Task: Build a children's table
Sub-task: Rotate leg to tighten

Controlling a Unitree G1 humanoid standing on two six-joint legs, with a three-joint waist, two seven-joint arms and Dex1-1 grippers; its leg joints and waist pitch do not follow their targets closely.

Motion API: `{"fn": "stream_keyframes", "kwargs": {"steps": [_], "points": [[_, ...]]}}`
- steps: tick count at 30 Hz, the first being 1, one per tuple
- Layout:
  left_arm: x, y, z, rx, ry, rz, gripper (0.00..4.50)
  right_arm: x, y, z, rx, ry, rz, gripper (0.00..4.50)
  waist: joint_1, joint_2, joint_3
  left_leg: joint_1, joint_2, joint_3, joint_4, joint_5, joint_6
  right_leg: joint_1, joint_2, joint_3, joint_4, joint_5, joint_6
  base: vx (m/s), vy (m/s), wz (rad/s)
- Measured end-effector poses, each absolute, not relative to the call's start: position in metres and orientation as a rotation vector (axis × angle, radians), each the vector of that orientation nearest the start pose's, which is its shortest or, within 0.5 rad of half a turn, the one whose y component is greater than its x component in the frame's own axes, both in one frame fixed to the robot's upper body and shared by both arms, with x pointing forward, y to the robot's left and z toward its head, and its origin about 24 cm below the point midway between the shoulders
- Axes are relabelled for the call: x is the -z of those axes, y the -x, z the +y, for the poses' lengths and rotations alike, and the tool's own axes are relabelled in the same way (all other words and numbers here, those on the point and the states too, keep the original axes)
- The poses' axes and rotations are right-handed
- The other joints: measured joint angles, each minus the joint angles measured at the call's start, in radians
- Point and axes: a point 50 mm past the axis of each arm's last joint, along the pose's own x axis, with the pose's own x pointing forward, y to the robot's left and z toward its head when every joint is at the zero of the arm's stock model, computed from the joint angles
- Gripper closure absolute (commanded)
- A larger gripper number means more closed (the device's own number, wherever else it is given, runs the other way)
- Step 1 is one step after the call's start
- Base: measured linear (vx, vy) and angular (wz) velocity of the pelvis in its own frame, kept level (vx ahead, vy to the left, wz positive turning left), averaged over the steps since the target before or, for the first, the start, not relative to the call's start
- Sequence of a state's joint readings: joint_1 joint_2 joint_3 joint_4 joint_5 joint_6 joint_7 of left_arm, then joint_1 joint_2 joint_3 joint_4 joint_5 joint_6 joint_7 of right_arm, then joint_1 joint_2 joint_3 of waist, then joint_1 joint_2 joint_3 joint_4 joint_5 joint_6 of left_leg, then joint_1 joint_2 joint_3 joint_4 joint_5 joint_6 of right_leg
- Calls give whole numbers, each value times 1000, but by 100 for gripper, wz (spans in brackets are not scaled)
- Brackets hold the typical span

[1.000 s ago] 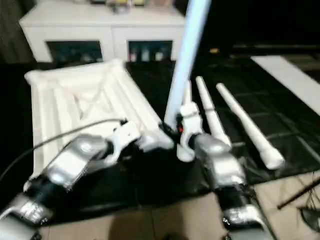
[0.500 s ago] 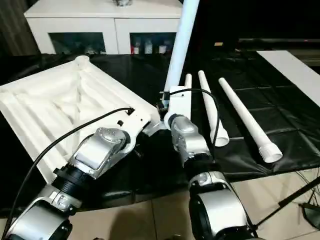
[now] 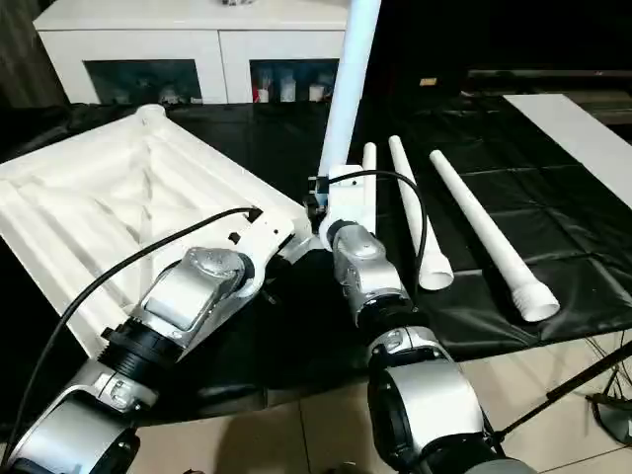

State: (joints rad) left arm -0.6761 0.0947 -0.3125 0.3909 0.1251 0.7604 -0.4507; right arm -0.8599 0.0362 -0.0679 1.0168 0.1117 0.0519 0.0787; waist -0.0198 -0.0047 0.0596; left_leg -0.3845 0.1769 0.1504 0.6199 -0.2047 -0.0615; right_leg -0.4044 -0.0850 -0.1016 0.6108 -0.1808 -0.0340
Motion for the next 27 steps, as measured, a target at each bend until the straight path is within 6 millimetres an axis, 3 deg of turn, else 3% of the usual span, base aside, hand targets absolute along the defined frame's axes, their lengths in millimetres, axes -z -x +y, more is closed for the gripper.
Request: {"fn": "stream_keyframes", "kwargs": {"steps": [5,9,15,18,24,27], "points": [[-72,-340,73,667,-424,529,450,-69,-379,-77,-351,-81,220,138,6,3,2,-6,0,5,-1,2,8,-7,-1,2,-2,0,0,0,0,0],[-73,-340,77,715,-413,508,450,-70,-372,-87,-432,-85,168,107,25,5,3,-11,0,10,-1,3,15,-15,-2,5,0,0,0,0,0,0],[-69,-334,88,793,-415,491,450,-78,-356,-107,-544,-54,123,57,40,6,4,-8,1,15,-1,4,17,-14,-3,7,2,0,0,0,0,0],[-67,-329,94,859,-436,473,450,-77,-342,-125,-622,-26,131,25,57,7,4,-5,3,20,-1,4,16,-11,-4,7,2,0,0,0,0,0],[-64,-320,102,965,-449,471,450,-63,-315,-150,-799,37,227,5,63,10,5,-1,3,26,-1,3,13,-6,-7,9,1,1,1,0,0,0],[-64,-316,107,1028,-450,476,450,-65,-307,-159,-844,39,253,5,66,11,6,-1,3,26,-1,3,13,-5,-7,9,1,1,1,0,0,0]]}}
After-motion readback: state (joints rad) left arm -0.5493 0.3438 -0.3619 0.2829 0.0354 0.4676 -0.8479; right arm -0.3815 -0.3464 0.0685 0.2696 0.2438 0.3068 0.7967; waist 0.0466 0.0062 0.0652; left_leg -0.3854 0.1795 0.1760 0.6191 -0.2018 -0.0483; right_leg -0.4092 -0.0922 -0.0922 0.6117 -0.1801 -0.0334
